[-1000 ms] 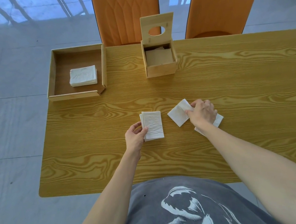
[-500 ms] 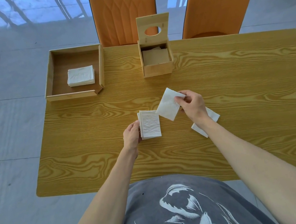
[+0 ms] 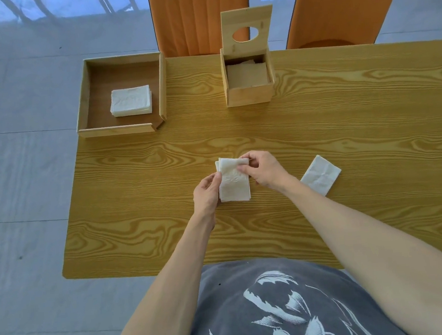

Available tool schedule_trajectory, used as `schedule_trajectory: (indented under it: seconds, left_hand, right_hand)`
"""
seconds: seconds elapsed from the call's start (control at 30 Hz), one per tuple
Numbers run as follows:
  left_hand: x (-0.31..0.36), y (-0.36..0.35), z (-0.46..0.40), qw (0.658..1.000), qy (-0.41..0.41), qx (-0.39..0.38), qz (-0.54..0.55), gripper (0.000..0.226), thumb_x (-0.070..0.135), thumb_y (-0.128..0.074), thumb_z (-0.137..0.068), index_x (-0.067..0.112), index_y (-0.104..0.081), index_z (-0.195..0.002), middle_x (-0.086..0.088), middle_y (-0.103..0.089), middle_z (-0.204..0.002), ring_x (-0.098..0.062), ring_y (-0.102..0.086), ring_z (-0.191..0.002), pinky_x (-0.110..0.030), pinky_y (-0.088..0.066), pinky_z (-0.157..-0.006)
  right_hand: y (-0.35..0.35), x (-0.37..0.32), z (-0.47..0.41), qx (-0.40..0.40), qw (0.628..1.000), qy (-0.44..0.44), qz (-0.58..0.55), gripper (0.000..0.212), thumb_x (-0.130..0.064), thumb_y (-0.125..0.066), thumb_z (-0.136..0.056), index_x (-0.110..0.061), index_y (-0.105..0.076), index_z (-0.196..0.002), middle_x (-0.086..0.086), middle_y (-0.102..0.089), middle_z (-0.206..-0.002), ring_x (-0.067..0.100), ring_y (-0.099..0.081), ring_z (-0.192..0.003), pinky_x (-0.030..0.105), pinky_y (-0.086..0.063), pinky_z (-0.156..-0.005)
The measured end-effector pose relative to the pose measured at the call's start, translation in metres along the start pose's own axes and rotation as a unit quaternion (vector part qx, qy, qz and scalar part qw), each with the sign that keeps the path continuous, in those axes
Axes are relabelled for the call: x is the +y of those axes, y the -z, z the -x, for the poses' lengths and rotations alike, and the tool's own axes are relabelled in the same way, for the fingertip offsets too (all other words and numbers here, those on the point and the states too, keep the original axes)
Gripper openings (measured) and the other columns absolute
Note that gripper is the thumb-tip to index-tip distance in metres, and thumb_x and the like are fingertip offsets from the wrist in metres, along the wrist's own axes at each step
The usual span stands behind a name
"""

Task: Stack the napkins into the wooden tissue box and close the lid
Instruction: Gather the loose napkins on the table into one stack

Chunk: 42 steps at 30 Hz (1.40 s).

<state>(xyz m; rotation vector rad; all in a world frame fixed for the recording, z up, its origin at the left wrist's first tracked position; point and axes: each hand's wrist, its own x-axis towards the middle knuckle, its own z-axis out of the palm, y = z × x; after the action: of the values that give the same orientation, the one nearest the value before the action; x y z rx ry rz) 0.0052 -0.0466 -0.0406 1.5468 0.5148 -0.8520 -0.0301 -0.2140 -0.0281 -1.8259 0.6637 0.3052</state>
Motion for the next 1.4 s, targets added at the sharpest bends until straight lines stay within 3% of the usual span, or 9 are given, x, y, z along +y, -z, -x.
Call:
schedule_trajectory:
  seconds: [0.1, 0.2, 0.27, 0.37, 0.57, 0.83, 0.97, 1.23, 1.4]
  left_hand:
    - [-0.002, 0.001, -0.002, 1.0, -0.01, -0.007, -0.011, 0.025, 0.03, -0.077, -0.084, 0.019, -0.066, -0.104, -0.007, -0.075, -0.105, -0.027, -0.069, -0.103, -0.04, -0.055, -0.091]
    - [0.0, -0.001, 0.001, 0.999, -0.026, -0.005, -0.022, 0.03, 0.017, -0.076, -0.086, 0.012, -0.062, -0.112, -0.003, -0.072, -0.097, -0.015, -0.068, -0.085, -0.016, -0.052, -0.061]
    - [0.0, -0.001, 0.002, 0.999, -0.032, -0.006, -0.028, 0.032, 0.012, -0.075, -0.086, 0.009, -0.061, -0.115, -0.002, -0.072, -0.094, -0.011, -0.067, -0.08, -0.012, -0.05, -0.054]
    - [0.0, -0.001, 0.002, 0.999, -0.03, -0.004, -0.032, 0.032, 0.011, -0.075, -0.086, 0.01, -0.061, -0.115, -0.003, -0.072, -0.097, -0.014, -0.068, -0.084, -0.021, -0.052, -0.063]
    - [0.0, -0.003, 0.0, 0.999, -0.031, -0.005, -0.031, 0.029, 0.01, -0.074, -0.086, 0.013, -0.06, -0.112, 0.0, -0.071, -0.095, -0.016, -0.068, -0.086, -0.029, -0.054, -0.074]
    - [-0.006, -0.016, 0.006, 0.998, -0.038, -0.017, -0.052, 0.033, 0.011, -0.075, -0.086, 0.012, -0.059, -0.115, -0.004, -0.071, -0.101, -0.021, -0.07, -0.093, -0.034, -0.059, -0.076]
    - [-0.007, -0.027, 0.009, 0.997, -0.034, -0.031, -0.055, 0.032, 0.01, -0.075, -0.086, 0.014, -0.059, -0.113, -0.005, -0.071, -0.104, -0.023, -0.07, -0.098, -0.042, -0.058, -0.087]
    - [-0.009, -0.039, 0.014, 0.997, -0.029, -0.037, -0.058, 0.035, 0.012, -0.074, -0.087, 0.012, -0.059, -0.119, -0.005, -0.072, -0.107, -0.02, -0.07, -0.094, -0.028, -0.056, -0.07]
    - [-0.011, -0.041, 0.016, 0.997, -0.027, -0.037, -0.06, 0.033, 0.013, -0.073, -0.088, 0.012, -0.06, -0.118, -0.003, -0.073, -0.1, -0.014, -0.07, -0.084, -0.026, -0.054, -0.067]
  right_hand:
    - [-0.007, -0.002, -0.006, 0.037, 0.998, 0.011, 0.053, 0.016, -0.019, -0.071, -0.089, -0.011, -0.072, -0.103, -0.001, -0.069, -0.085, 0.008, -0.061, -0.069, 0.022, -0.05, -0.061]
    - [-0.011, -0.005, -0.01, 0.068, 0.996, -0.006, 0.049, 0.018, -0.017, -0.072, -0.086, -0.011, -0.071, -0.104, 0.004, -0.069, -0.088, 0.022, -0.068, -0.078, 0.039, -0.061, -0.069]
    - [-0.012, -0.005, -0.011, 0.069, 0.995, -0.013, 0.065, 0.021, -0.017, -0.073, -0.085, -0.013, -0.071, -0.106, 0.005, -0.07, -0.092, 0.025, -0.07, -0.084, 0.044, -0.06, -0.075]
    - [-0.011, -0.004, -0.01, 0.071, 0.988, -0.012, 0.136, 0.028, -0.024, -0.074, -0.084, -0.019, -0.069, -0.111, 0.001, -0.073, -0.102, 0.02, -0.068, -0.095, 0.039, -0.056, -0.085]
    - [0.018, 0.006, 0.005, 0.158, 0.971, -0.022, 0.178, 0.034, -0.031, -0.07, -0.089, -0.02, -0.065, -0.121, -0.004, -0.069, -0.108, 0.015, -0.065, -0.098, 0.033, -0.053, -0.079]
    - [0.08, 0.043, 0.031, 0.267, 0.935, -0.155, 0.177, 0.029, -0.024, -0.065, -0.092, -0.018, -0.066, -0.121, 0.004, -0.067, -0.118, 0.023, -0.063, -0.105, 0.03, -0.046, -0.073]
    - [0.094, 0.059, 0.049, 0.287, 0.91, -0.23, 0.19, 0.043, -0.027, -0.066, -0.092, -0.017, -0.056, -0.133, 0.014, -0.051, -0.134, 0.031, -0.059, -0.112, 0.034, -0.045, -0.079]
    - [0.096, 0.075, 0.063, 0.26, 0.894, -0.33, 0.157, 0.062, -0.042, -0.076, -0.082, -0.011, -0.05, -0.13, 0.018, -0.047, -0.13, 0.034, -0.057, -0.11, 0.039, -0.05, -0.081]
    - [0.092, 0.072, 0.062, 0.276, 0.906, -0.3, 0.115, 0.041, -0.028, -0.07, -0.087, -0.016, -0.054, -0.123, 0.012, -0.058, -0.124, 0.026, -0.057, -0.098, 0.034, -0.046, -0.074]
